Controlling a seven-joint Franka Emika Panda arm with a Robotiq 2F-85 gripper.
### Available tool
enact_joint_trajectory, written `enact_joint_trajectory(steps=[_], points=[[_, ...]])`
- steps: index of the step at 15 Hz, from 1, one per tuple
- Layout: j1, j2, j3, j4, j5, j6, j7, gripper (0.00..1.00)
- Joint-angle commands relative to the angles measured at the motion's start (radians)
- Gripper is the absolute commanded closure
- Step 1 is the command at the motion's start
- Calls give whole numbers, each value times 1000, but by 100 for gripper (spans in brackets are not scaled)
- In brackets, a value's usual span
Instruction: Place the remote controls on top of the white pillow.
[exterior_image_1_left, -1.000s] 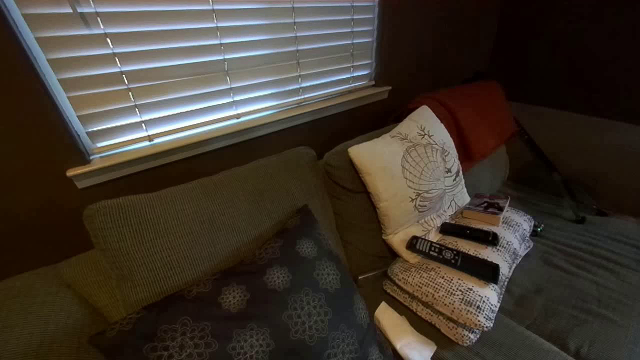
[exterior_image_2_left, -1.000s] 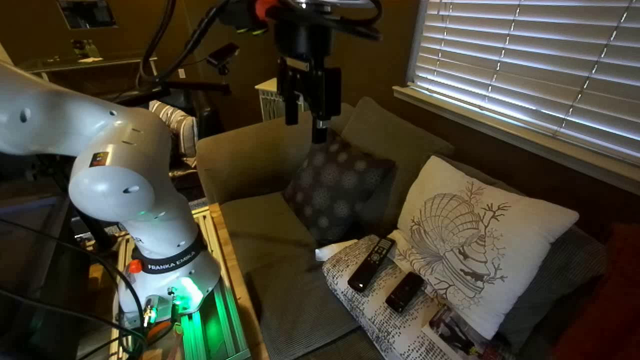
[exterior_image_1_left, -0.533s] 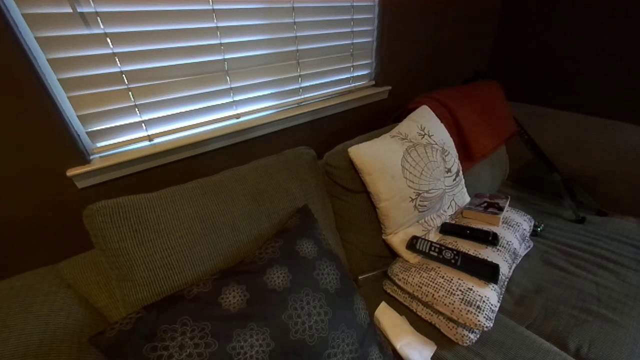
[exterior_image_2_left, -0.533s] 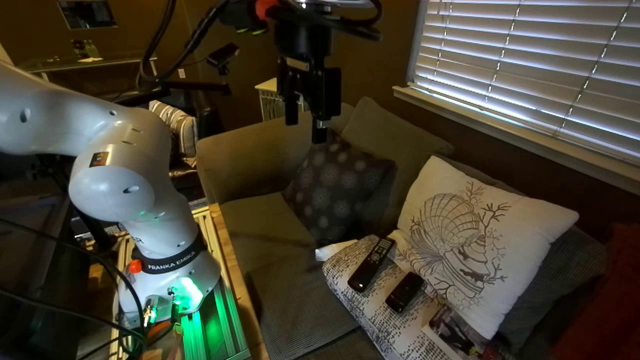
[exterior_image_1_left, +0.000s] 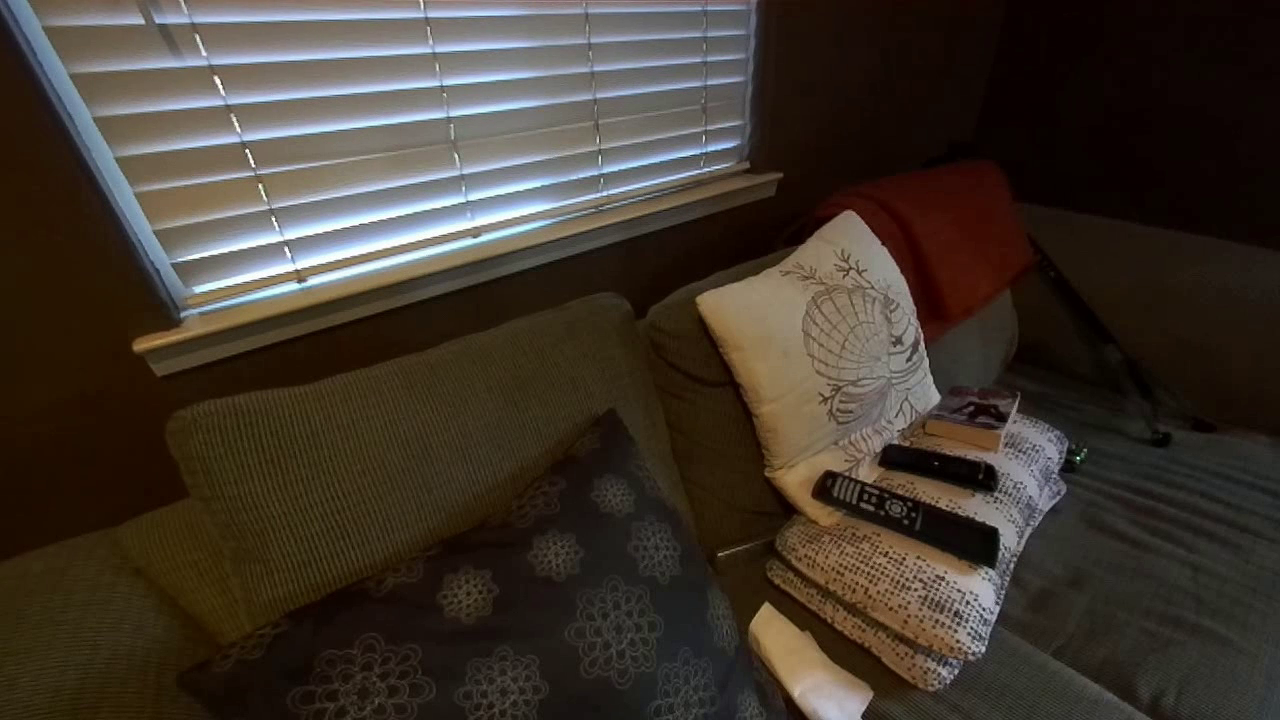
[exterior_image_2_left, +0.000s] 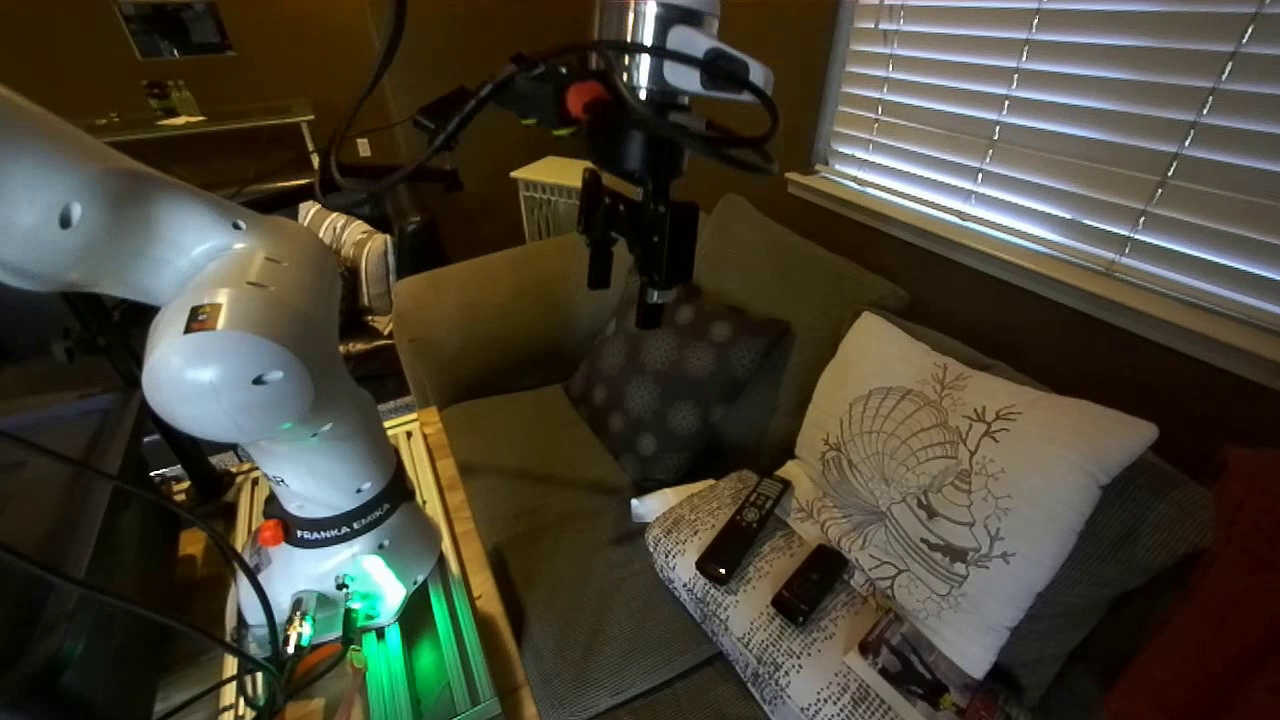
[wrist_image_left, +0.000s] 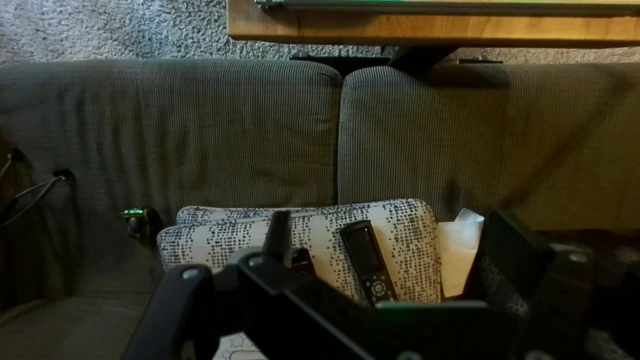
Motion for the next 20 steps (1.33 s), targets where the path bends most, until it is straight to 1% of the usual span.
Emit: enact_joint_trajectory(steps=[1, 3, 6, 10, 12, 16, 17, 18, 19, 20], points=[[16, 166, 32, -23, 2, 120, 86, 0], [22, 258, 50, -35, -1, 197, 114, 0], [26, 385, 70, -31, -1, 282, 146, 0], [26, 533, 89, -10, -33, 402, 151, 0], [25, 595, 93, -2, -51, 460, 146, 0], [22, 697, 90, 0, -100, 656, 163, 0], [23, 727, 88, 9, -111, 684, 156, 0], [26, 755, 86, 21, -98, 684, 125, 0], [28, 780, 85, 33, -107, 686, 122, 0], [32, 806, 88, 61, -64, 619, 78, 0]])
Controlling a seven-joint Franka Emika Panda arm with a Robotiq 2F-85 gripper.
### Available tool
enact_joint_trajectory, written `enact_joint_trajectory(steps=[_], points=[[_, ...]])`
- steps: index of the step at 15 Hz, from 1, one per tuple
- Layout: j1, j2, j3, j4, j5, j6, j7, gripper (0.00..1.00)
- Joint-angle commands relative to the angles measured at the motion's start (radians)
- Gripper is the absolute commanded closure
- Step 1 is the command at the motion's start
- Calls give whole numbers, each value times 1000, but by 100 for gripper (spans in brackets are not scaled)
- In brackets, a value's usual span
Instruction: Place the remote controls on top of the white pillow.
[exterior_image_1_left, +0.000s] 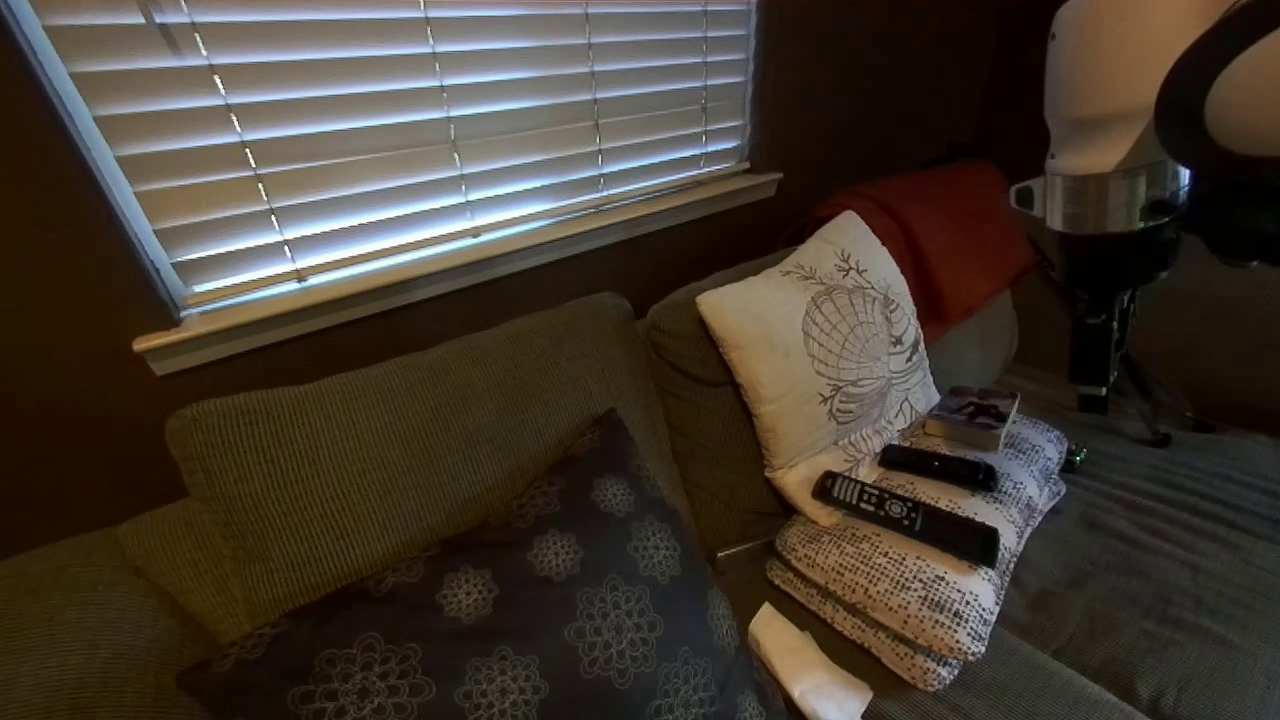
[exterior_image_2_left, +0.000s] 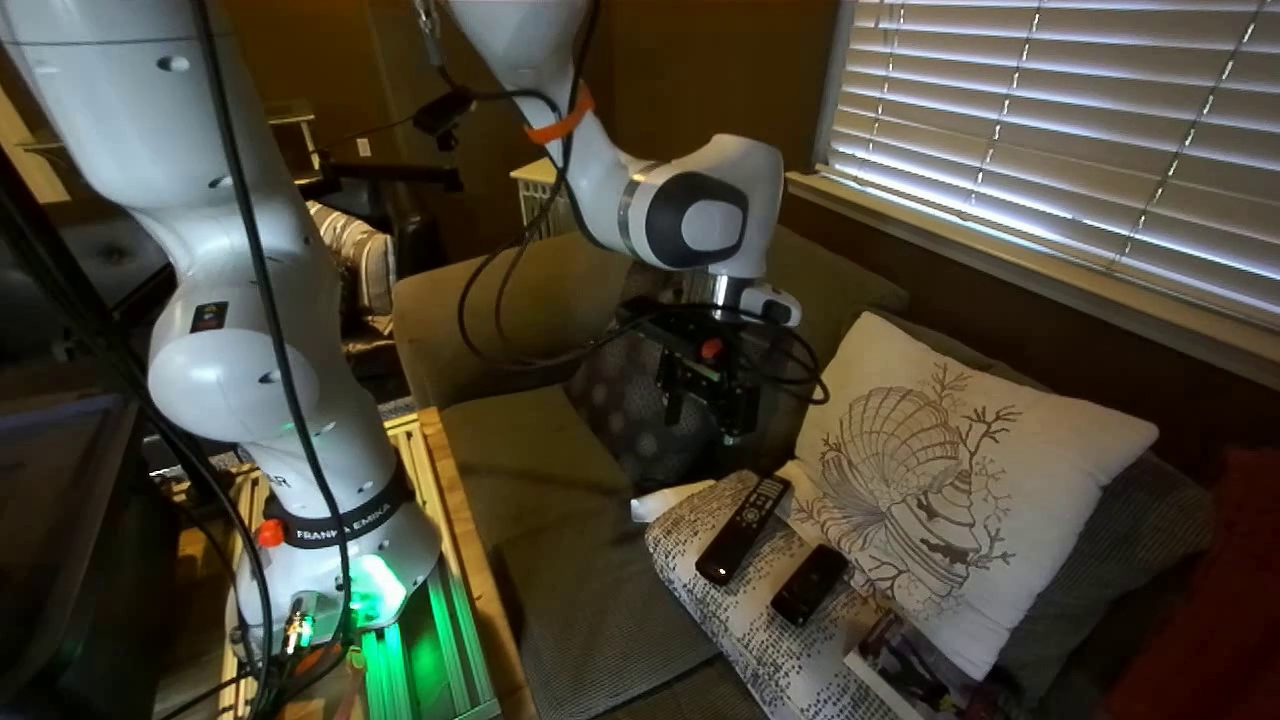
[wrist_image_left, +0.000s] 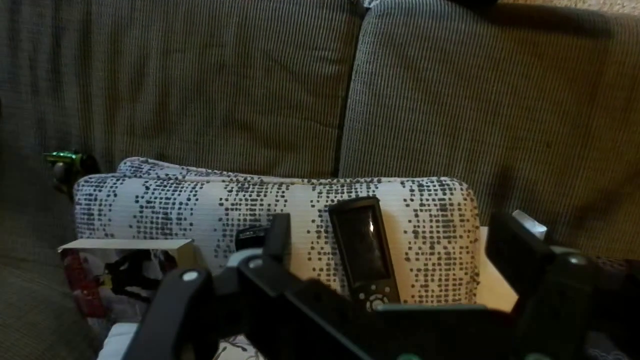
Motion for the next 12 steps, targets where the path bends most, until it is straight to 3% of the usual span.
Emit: enact_joint_trajectory(steps=[1, 7, 9, 12], points=[[6, 25, -5, 13, 2, -9, -12, 0], [8, 88, -6, 56, 3, -26, -33, 0], [13, 142, -8, 68, -15, 28, 19, 0], [9, 201, -7, 78, -1, 91, -22, 0]])
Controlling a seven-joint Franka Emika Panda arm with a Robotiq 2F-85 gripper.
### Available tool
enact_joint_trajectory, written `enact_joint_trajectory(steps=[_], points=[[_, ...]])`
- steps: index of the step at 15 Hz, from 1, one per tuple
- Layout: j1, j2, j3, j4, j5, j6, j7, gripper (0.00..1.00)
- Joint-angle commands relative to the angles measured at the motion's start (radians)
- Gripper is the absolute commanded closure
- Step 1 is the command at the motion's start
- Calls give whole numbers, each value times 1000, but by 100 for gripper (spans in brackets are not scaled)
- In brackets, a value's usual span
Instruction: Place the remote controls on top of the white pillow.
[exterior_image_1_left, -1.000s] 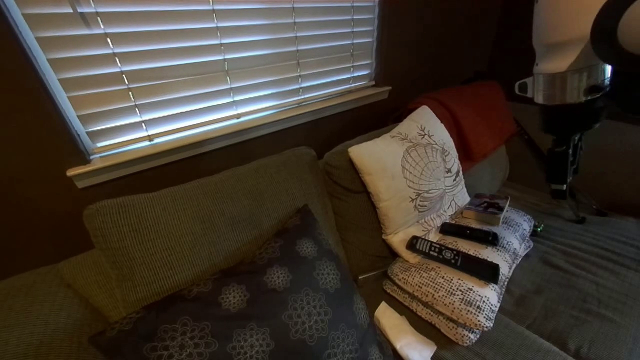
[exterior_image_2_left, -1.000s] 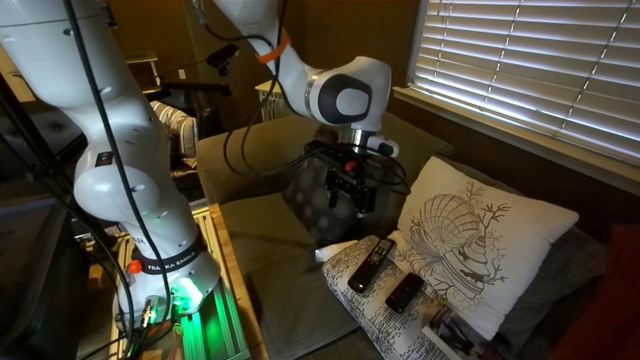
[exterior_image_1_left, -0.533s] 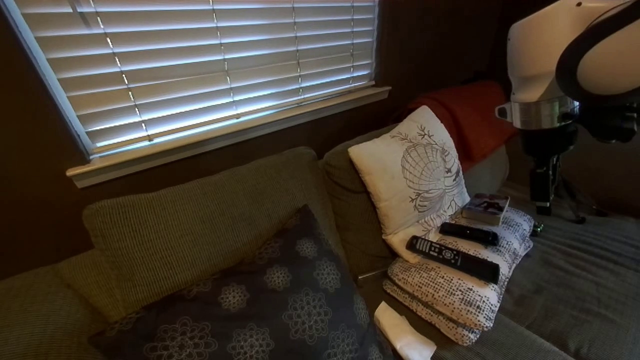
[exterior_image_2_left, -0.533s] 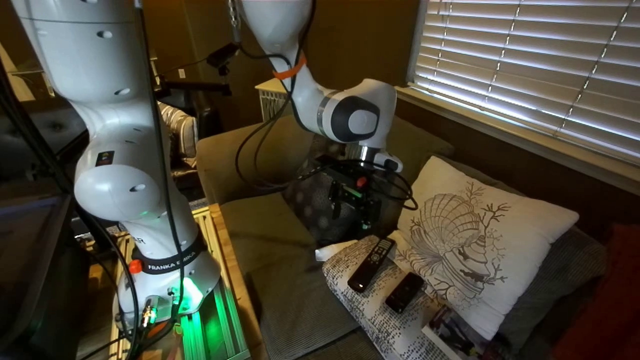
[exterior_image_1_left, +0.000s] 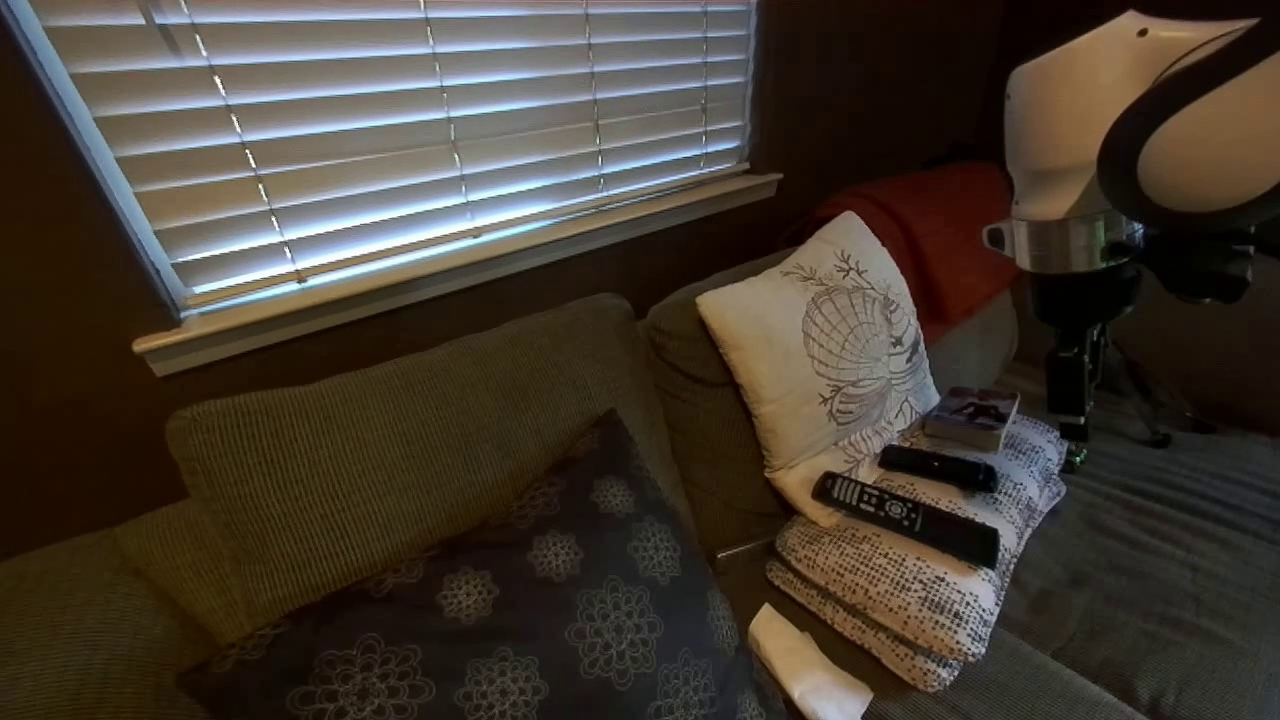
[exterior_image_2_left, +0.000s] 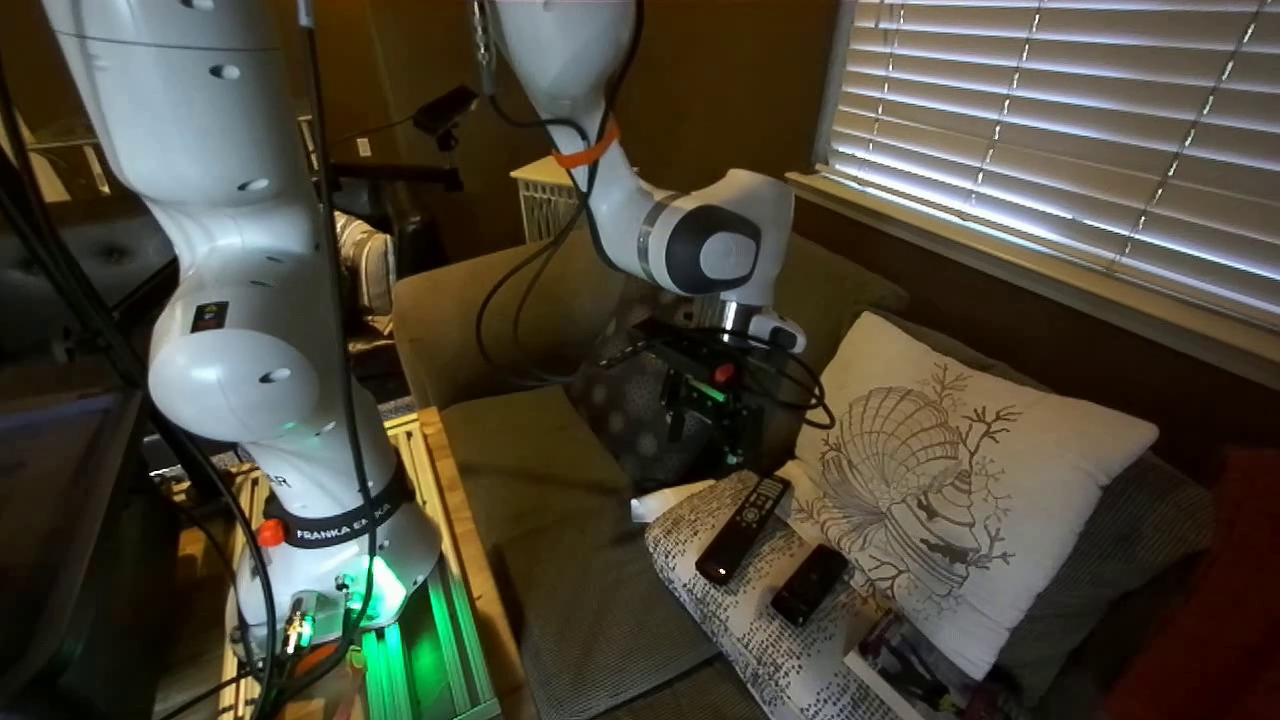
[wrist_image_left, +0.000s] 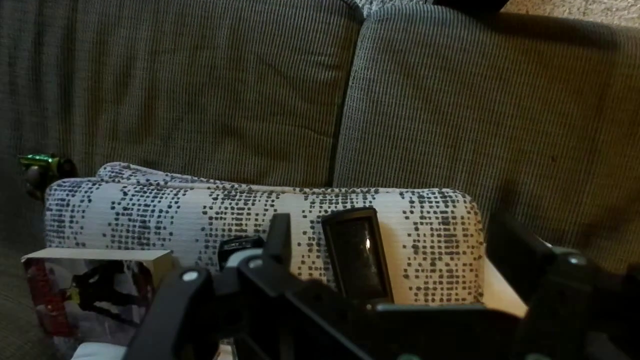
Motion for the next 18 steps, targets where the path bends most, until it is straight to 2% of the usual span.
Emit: enact_joint_trajectory(steps=[1, 8, 13, 18], points=[[6, 96, -6, 26, 4, 101, -18, 0], [6, 293, -3, 116, 31, 334, -49, 0], [-23, 457, 22, 247, 71, 371, -110, 0], [4, 562, 6, 334, 57, 370, -112, 0]])
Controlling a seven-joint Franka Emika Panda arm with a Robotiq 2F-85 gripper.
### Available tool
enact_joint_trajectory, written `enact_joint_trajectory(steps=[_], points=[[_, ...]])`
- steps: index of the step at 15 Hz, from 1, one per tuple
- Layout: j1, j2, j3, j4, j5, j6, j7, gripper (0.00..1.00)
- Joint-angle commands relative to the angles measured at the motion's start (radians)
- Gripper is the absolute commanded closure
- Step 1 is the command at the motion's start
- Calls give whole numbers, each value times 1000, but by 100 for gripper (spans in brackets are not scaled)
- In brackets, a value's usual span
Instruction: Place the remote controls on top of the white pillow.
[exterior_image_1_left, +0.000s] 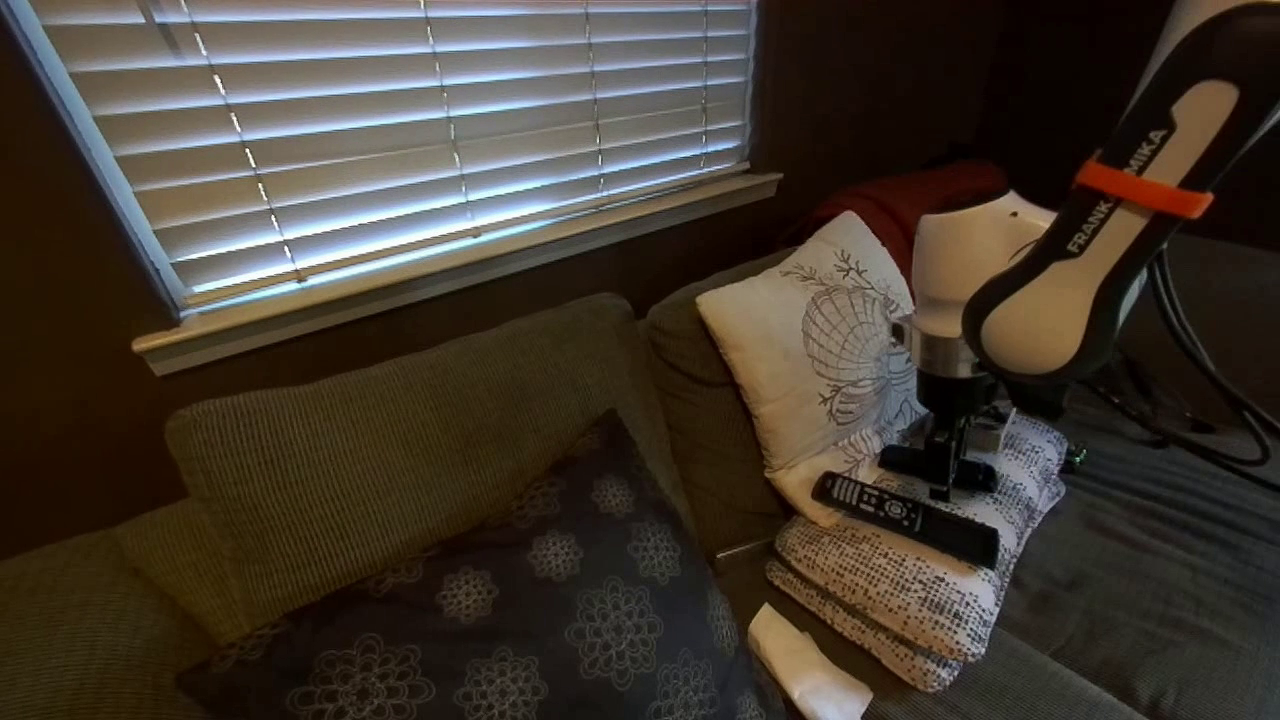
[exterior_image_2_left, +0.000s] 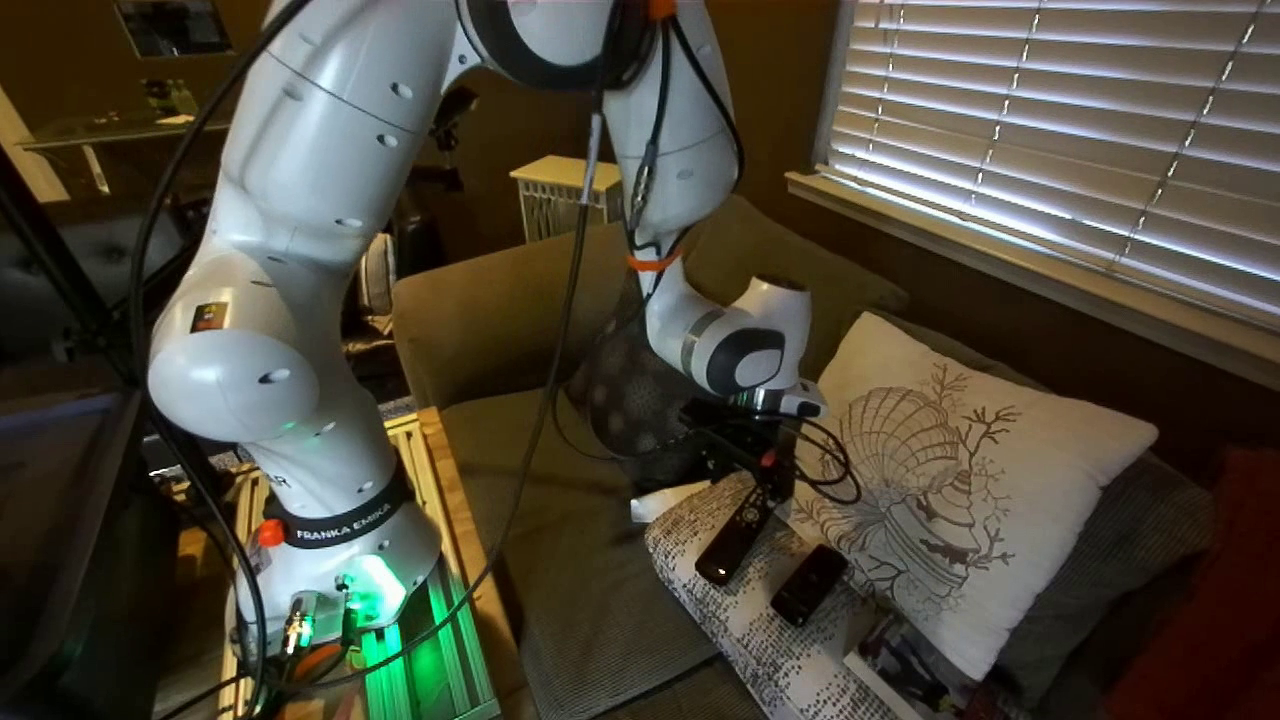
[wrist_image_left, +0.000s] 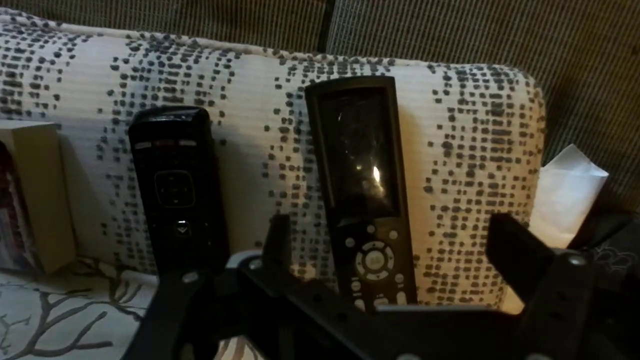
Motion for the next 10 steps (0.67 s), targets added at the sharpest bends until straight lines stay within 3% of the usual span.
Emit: enact_joint_trajectory(steps=[1, 10], points=[[25, 90, -15, 80, 4, 11, -11, 0], [70, 225, -45, 193, -2, 22, 12, 0]])
